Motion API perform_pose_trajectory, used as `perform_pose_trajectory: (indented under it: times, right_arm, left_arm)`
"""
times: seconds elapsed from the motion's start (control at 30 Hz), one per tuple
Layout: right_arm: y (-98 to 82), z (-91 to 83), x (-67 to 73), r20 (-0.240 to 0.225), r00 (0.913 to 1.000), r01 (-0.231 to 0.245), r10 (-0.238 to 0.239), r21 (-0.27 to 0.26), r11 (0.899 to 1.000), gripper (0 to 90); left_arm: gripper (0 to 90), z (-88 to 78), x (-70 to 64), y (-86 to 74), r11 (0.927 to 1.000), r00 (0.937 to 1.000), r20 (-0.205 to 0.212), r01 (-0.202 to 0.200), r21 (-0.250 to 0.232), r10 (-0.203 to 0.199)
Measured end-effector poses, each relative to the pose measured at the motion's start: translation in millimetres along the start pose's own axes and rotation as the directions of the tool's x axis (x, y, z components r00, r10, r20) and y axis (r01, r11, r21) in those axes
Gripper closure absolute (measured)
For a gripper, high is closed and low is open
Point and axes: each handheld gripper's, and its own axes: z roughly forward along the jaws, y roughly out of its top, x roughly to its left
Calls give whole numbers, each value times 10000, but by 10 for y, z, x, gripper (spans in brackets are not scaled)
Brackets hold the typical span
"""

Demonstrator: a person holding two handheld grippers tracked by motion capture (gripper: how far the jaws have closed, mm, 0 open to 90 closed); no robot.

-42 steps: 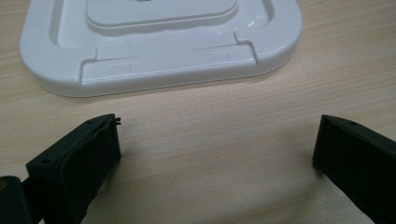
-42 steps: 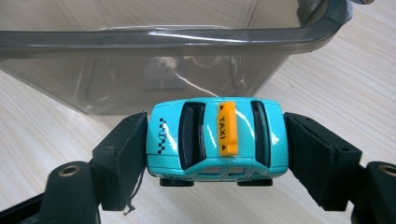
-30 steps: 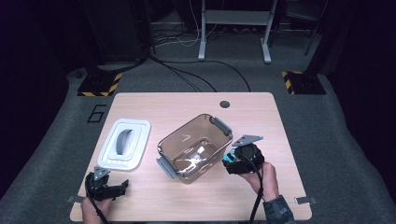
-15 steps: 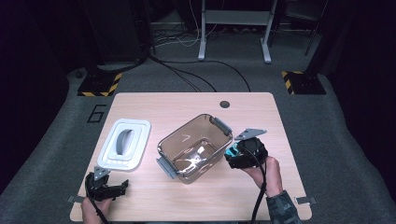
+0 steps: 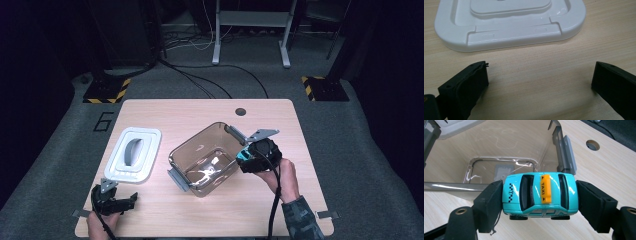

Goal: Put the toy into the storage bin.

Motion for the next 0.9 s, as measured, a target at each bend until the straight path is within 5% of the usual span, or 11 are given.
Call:
perform_pose_trajectory:
  times: [0.9]
  right_arm:
    - [406, 100, -67, -2, 9982, 596, -596, 39, 9982, 241]
  left_arm:
    - [4, 0, 1, 0, 10000, 10000, -5, -16, -5, 16]
